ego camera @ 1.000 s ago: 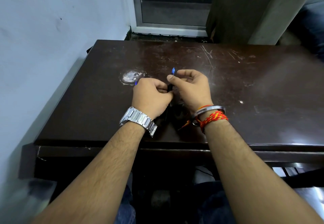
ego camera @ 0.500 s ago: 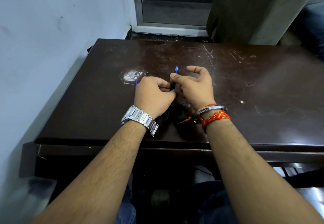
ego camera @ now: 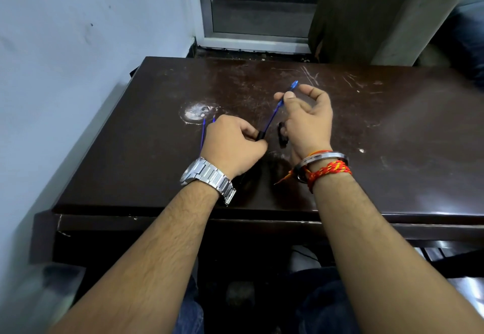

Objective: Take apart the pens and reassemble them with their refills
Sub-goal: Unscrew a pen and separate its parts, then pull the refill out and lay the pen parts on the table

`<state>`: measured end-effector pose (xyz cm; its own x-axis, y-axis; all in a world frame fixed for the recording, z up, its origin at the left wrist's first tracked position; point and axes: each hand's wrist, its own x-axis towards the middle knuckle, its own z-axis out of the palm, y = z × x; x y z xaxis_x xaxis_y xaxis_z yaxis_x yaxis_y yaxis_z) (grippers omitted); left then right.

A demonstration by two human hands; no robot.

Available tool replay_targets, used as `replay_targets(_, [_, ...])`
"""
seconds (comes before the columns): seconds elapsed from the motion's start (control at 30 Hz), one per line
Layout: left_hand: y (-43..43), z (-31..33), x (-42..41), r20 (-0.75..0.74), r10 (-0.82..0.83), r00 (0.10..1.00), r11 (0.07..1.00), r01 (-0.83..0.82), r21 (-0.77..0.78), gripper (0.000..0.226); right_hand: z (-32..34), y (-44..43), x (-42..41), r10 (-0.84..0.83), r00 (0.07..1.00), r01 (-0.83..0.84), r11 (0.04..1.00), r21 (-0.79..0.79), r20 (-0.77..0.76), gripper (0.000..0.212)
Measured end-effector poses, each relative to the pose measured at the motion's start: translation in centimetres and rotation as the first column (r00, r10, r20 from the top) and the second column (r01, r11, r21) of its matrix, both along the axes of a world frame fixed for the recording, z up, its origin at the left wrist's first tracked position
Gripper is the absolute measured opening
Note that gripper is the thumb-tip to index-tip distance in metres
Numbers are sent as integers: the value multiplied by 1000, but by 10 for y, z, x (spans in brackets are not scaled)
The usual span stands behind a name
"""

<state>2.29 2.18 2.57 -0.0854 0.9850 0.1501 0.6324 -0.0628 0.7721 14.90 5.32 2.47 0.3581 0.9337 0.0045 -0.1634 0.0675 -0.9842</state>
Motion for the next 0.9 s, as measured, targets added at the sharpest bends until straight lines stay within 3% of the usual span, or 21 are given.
replay_targets(0.13, [2,1,-6,-32,66,997,998,-66,16,9,3,2,7,-147,988,145,989,33,45,16])
replay_targets(0.23, [3,2,-10,6,142,990,989,-142,47,18,-2,1,14,-103,933,130,990,-56,345,16])
replay_targets(0.33, [3,3,-8,31,168,985,985,-169,41,18,-6,-3,14,32,797,63,989,-135,603,9])
replay_targets(0.4, [3,2,-7,35,169,985,984,-170,49,21,-6,-6,11,47,715,66,989,-133,697,4])
replay_targets(0.8, [3,0,-5,9,150,989,987,-150,53,20,-6,-12,-1,83,461,140,976,-165,884,15])
replay_targets(0.9, [3,-1,-4,0,143,990,989,-143,44,15,-6,-13,-3,92,447,154,972,-177,890,16])
